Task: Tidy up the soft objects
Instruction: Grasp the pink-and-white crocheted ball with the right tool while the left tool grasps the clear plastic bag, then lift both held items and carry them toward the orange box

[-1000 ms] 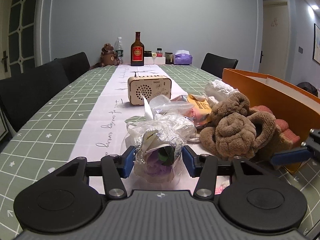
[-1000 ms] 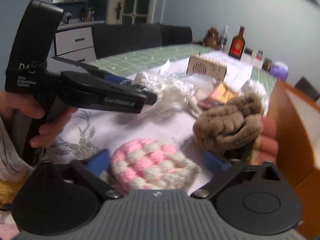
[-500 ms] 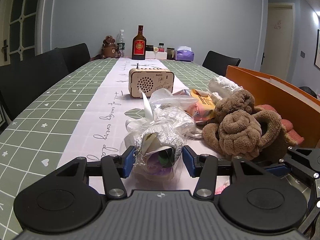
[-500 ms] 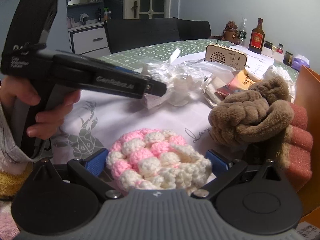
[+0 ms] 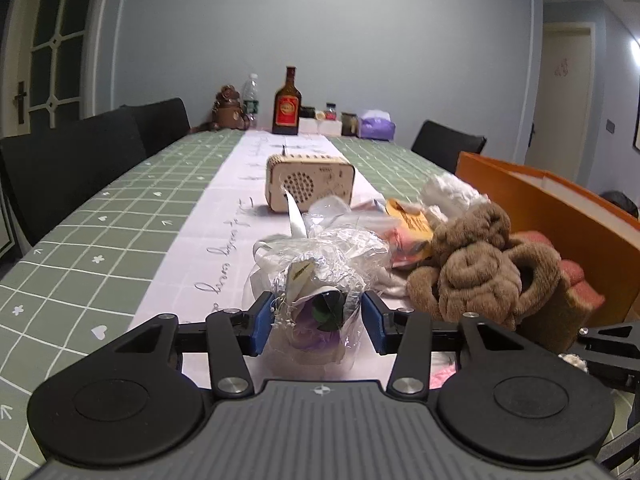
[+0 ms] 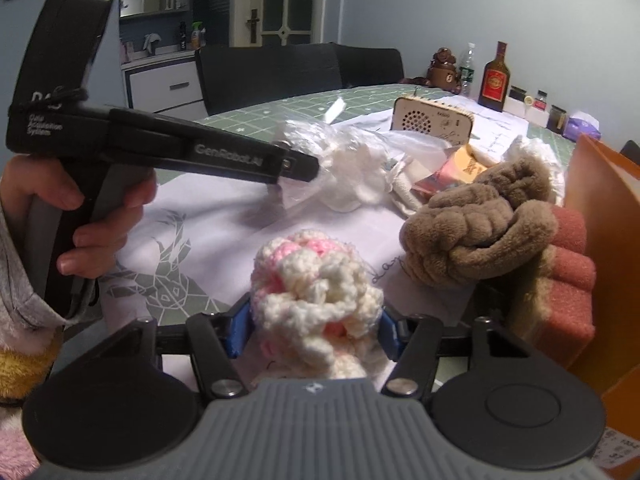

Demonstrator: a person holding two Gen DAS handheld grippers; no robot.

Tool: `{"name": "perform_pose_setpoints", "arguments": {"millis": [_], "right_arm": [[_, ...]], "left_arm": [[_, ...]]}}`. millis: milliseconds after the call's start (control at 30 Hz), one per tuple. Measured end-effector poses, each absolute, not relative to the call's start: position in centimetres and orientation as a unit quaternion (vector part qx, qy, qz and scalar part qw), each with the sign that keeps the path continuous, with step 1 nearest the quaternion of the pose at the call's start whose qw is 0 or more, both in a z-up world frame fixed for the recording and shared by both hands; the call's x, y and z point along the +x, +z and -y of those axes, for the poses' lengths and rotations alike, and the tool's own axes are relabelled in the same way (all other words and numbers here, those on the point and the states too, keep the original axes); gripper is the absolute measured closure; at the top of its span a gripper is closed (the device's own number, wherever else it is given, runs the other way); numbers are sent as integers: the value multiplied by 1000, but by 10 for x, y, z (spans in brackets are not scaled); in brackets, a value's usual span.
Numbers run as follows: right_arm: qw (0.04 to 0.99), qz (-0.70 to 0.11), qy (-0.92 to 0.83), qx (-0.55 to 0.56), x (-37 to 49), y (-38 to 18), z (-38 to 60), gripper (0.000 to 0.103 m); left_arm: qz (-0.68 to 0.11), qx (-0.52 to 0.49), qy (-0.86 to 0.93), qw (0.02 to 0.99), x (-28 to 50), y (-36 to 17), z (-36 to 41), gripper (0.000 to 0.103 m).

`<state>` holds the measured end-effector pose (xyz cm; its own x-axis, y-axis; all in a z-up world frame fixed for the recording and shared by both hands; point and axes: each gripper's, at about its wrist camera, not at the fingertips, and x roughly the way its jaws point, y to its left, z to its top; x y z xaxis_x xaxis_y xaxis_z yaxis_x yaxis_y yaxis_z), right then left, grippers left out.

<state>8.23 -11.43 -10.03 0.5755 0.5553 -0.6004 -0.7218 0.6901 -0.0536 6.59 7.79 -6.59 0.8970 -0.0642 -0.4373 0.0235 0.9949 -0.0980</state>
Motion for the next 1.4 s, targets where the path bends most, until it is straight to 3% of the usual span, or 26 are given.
{"name": "perform_pose_setpoints", "arguments": {"millis": [433,767,1000,1400], "right_arm": [[903,-265,329,-83,72,-60,139,42],[931,-189,310,-31,52,-22,180,42],[953,-159,258,13,52,-1,225,42],[983,-149,111,-8,85,5,300,41]], "left_arm": [[-159,-51,-7,986,40,-22,-76,51],[-107,-32,-35,993,42,24,-35,51],[-133,-61,-81,986,69,38,4,51],[-165,-41,-152,974,109,35,86,51]]}}
